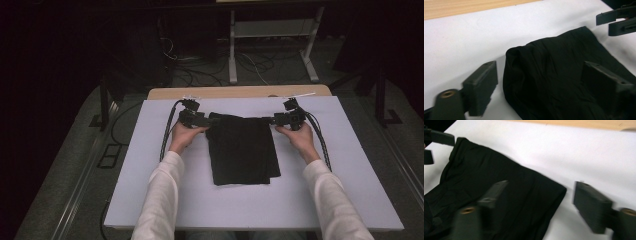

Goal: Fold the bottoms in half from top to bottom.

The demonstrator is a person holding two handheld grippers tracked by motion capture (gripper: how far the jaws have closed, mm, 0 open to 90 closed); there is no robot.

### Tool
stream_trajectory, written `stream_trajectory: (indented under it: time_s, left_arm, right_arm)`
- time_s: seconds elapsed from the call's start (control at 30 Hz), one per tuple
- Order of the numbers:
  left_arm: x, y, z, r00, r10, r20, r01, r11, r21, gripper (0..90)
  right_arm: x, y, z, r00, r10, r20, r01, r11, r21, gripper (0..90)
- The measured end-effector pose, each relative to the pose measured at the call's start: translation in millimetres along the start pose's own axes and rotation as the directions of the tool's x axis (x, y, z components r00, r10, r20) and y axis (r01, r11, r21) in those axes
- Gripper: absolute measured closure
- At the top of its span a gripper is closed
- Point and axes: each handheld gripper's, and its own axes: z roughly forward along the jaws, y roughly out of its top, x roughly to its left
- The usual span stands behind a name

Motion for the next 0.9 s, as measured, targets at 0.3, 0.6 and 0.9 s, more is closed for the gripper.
stream_trajectory:
  time_s: [0.3,0.6,0.9]
  left_arm:
    - [-4.2,-3.4,-18.1,0.9990,0.028,-0.034,-0.029,0.9993,-0.026,0.0]
    - [-9.1,-13.7,-41.8,0.9979,0.023,-0.061,-0.027,0.9980,-0.058,0.0]
    - [-19.1,-35.1,-62.2,0.9977,0.022,-0.065,-0.028,0.9958,-0.087,0.0]
  right_arm:
    - [2.4,-2.4,-22.0,0.9999,-0.006,-0.008,0.006,1.000,-0.009,0.0]
    - [7.6,-13.0,-38.2,0.9999,-0.014,0.005,0.014,1.000,-0.016,0.0]
    - [20.0,-22.2,-59.0,0.9984,-0.055,-0.011,0.054,0.998,-0.043,0.0]
